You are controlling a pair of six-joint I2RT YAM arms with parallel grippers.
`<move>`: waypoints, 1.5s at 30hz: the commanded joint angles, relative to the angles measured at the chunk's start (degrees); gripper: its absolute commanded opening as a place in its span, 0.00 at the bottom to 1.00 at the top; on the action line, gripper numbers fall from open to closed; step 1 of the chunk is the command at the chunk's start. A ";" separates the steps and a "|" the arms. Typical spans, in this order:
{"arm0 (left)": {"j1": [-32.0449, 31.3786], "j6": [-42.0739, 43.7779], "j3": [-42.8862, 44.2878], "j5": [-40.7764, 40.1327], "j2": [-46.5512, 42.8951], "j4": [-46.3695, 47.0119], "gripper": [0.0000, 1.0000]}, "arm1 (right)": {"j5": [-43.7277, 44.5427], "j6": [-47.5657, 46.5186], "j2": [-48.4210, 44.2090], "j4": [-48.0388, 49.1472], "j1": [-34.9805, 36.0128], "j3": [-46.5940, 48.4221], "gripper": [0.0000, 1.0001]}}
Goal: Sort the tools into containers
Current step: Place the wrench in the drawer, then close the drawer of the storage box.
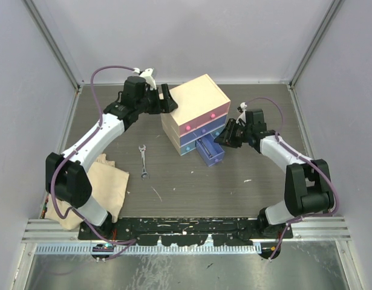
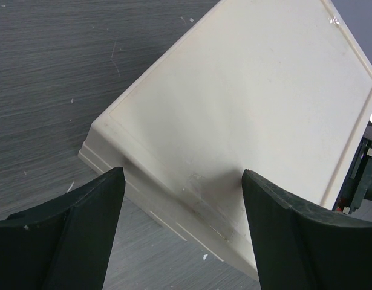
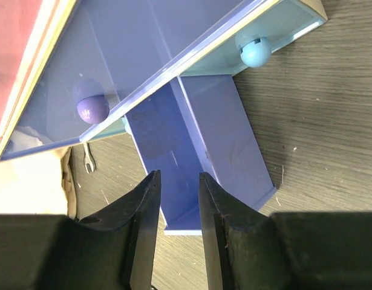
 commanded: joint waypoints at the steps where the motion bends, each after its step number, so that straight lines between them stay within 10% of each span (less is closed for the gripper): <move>1: 0.14 2.27 -0.16 -0.91 -1.95 -2.41 0.79 | 2.91 -3.11 -5.48 -2.07 -0.12 1.03 0.37; 21: 0.10 1.55 1.03 1.37 0.60 -3.60 0.76 | 28.92 10.22 -30.57 2.53 12.03 -25.50 0.40; 45: -0.02 0.52 0.86 3.53 1.93 -3.02 0.74 | 33.02 21.10 -13.57 20.88 14.70 -24.02 0.43</move>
